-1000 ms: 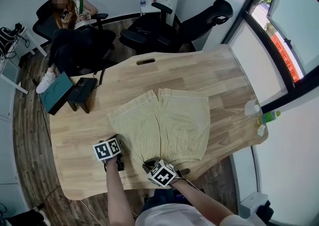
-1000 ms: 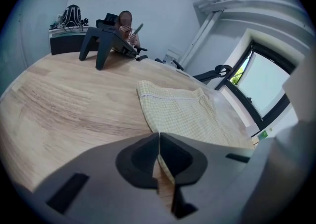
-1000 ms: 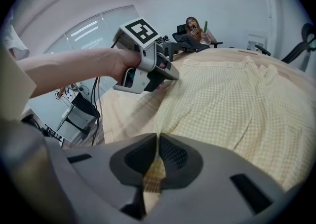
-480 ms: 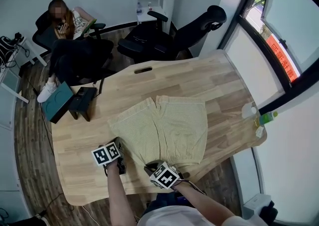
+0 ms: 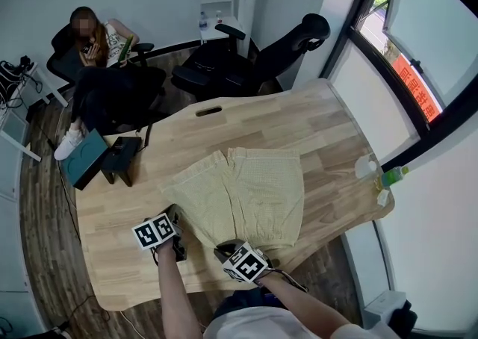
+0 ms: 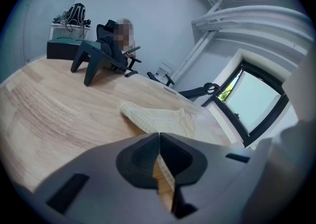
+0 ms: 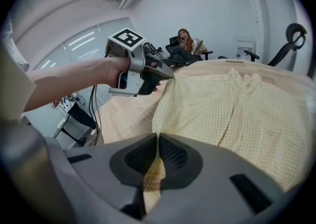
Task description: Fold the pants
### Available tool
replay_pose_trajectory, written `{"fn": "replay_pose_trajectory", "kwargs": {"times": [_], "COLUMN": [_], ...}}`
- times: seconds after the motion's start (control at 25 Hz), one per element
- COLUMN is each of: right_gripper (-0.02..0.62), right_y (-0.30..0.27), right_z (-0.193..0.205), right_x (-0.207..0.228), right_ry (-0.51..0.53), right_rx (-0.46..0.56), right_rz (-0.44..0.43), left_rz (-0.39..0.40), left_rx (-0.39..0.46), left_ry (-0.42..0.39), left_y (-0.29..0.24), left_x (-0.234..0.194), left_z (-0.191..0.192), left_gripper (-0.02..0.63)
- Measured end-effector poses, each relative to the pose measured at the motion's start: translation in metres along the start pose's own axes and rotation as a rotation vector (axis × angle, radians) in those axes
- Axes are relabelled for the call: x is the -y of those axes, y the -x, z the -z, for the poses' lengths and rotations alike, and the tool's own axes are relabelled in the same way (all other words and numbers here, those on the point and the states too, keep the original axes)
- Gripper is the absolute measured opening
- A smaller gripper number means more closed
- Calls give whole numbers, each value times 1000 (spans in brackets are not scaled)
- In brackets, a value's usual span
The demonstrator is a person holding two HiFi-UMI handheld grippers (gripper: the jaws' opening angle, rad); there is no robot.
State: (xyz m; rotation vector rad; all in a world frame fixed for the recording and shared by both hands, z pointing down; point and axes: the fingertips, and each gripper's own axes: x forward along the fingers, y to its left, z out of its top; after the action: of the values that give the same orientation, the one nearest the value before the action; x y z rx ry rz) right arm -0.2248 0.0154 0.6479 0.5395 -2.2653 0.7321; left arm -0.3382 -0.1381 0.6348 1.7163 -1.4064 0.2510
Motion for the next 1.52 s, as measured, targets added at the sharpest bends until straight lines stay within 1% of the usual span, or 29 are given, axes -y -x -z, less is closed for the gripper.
{"fn": "replay_pose_trajectory", "kwargs": {"times": [0.2, 0.32, 0.68, 1.12, 1.52], "right_gripper": [15, 15, 14, 15, 14], "right_y": [7, 11, 28, 50, 72], "right_z": [-1, -3, -8, -13, -11], "right_x": [3, 9, 26, 38, 67], "right_ry": [6, 8, -48, -111, -188], "right_rx": [-2, 9, 69, 133, 178], "right_rz": [19, 44, 114, 169, 209], "left_rz": [-7, 11, 68, 133, 168], "left_rx": [37, 45, 73, 94, 71], "left_ry": [-79, -85, -122, -168, -237], "left_y": [3, 3, -1, -4, -31], "left_x": [11, 18, 43, 82, 125], "left_z": [-7, -11, -25, -40, -47], "left_gripper": [12, 12, 12, 12, 12]}}
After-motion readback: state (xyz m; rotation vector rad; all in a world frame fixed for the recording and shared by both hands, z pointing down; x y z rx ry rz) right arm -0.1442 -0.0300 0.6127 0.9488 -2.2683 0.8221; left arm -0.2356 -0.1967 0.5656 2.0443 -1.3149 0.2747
